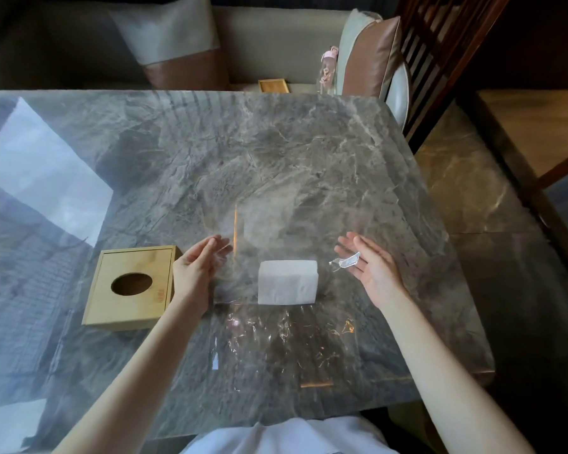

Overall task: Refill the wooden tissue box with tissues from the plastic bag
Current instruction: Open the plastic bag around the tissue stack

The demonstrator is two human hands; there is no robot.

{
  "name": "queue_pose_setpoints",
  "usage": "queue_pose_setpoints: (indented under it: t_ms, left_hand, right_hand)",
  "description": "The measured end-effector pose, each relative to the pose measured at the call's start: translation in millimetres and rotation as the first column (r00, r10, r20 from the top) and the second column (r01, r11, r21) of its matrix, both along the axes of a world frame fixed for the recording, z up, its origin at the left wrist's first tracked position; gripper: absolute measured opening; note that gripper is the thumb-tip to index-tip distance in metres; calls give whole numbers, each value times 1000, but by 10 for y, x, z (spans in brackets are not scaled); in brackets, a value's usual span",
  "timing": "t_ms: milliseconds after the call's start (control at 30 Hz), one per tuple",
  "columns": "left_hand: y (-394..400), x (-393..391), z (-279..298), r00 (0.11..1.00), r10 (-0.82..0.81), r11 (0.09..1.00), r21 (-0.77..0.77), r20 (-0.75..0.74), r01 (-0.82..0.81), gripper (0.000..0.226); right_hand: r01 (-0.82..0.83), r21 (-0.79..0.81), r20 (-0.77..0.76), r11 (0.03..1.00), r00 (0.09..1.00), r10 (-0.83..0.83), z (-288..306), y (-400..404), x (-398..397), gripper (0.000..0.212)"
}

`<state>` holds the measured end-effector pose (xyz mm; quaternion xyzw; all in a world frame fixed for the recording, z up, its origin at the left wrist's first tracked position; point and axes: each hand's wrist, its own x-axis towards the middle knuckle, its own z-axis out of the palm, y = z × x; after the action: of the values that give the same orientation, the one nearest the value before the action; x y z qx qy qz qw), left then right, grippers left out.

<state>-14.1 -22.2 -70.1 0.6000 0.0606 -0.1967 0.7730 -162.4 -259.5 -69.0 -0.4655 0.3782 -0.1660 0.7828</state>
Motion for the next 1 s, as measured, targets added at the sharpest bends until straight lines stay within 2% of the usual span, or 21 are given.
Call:
queue_pose_setpoints:
  t_ms: [100, 267, 400, 567, 700, 767, 867, 1000]
  left_hand:
    - [-31, 81, -2, 1000, 6, 1000, 15, -24, -5, 13]
    - [-153, 233, -77, 999, -16, 996, 92, -42, 19, 28]
    - [-201, 337, -144, 995, -36, 987, 154, -90, 50, 31]
    - [-113, 320, -346, 987, -101, 944, 302, -123, 134, 30]
    - [-32, 230, -426, 980, -127, 924, 340, -153, 173, 11]
    - [-15, 184, -422, 975, -155, 912, 355, -161, 203, 5]
    - [-18, 139, -444, 975, -156, 912, 357, -161, 205, 10]
    - [-5, 110, -413, 981, -121, 929, 331, -149, 165, 12]
  right_hand:
    - [-34, -26, -28, 999, 999, 34, -2, -40, 59, 16]
    - [-71, -51, -92, 996, 994, 66, -23, -137, 235, 22]
    - [-71, 21, -120, 997, 990, 73, -91, -196, 372, 19]
    - [-76, 16, -262, 997, 962, 78, -252, -189, 353, 34]
    - [-169, 14, -334, 986, 928, 164, -319, -96, 232, 17]
    - [-175, 29, -330, 984, 928, 175, -359, -53, 173, 17]
    - [-130, 61, -309, 990, 940, 143, -398, -12, 105, 19]
    - [-110, 75, -273, 991, 954, 126, -370, -25, 74, 8]
